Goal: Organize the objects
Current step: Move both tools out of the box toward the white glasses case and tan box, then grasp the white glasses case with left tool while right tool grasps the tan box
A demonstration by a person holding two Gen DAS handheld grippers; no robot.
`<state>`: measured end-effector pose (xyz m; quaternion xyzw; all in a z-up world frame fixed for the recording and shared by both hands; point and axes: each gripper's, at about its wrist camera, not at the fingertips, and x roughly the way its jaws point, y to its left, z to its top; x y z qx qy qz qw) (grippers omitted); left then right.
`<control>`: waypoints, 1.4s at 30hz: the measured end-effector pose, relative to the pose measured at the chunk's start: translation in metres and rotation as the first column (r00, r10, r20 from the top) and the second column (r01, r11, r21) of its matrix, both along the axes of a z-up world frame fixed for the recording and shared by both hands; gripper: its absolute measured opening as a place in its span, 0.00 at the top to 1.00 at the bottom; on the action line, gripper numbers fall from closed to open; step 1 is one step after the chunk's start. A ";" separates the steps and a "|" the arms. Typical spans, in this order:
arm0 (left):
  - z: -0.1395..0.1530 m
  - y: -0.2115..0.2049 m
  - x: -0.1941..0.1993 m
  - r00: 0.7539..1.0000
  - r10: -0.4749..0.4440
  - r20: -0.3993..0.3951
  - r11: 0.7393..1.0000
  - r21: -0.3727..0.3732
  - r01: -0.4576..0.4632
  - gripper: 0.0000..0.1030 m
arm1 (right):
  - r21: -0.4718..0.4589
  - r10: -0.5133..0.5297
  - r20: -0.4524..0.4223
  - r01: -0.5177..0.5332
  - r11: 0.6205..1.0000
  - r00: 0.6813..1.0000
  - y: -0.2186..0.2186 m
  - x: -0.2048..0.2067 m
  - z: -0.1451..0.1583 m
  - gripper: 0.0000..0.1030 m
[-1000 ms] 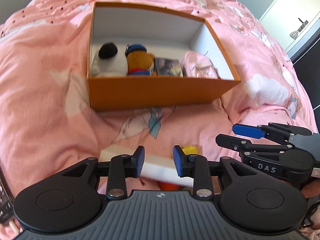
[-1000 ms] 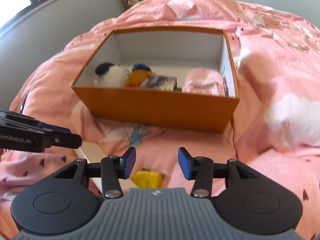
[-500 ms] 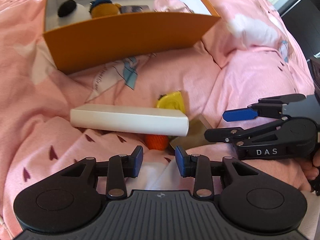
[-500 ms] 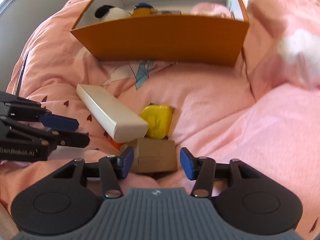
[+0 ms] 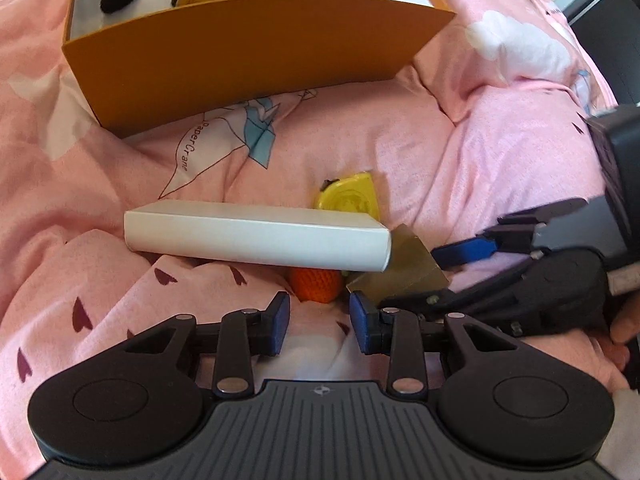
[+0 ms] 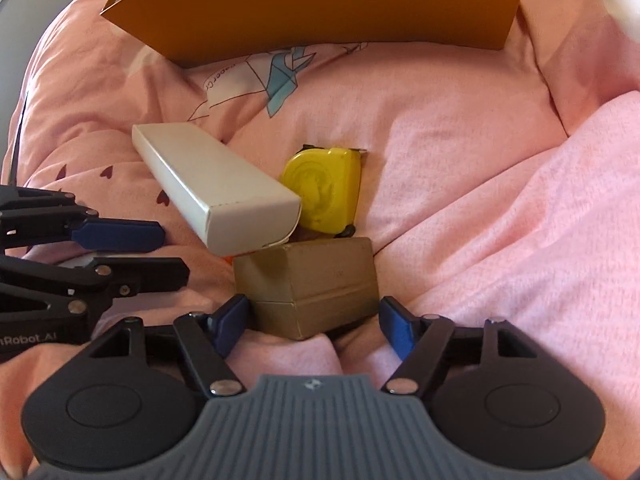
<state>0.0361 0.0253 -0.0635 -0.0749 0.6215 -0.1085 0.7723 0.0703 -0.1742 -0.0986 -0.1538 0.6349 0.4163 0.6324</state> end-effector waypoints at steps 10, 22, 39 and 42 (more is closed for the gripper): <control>0.003 0.000 0.026 0.991 0.018 0.134 0.999 0.025 -0.022 0.69 | 0.063 -0.007 0.123 0.000 0.998 0.992 0.018 0.022 0.023 0.69; 0.007 -0.009 0.011 0.995 -0.077 0.065 0.997 0.018 0.076 0.69 | 0.023 -0.017 -0.033 0.018 1.000 0.999 0.001 0.025 0.024 0.44; 0.011 -0.003 0.000 0.996 -0.043 0.074 0.994 0.103 0.035 0.69 | -0.108 0.082 0.099 -0.071 0.992 0.992 0.019 -0.019 -0.010 0.25; 0.016 -0.006 -0.002 0.984 -0.108 0.139 0.987 0.129 0.090 0.69 | -0.080 0.060 0.142 -0.049 0.996 0.988 0.013 -0.016 0.003 0.27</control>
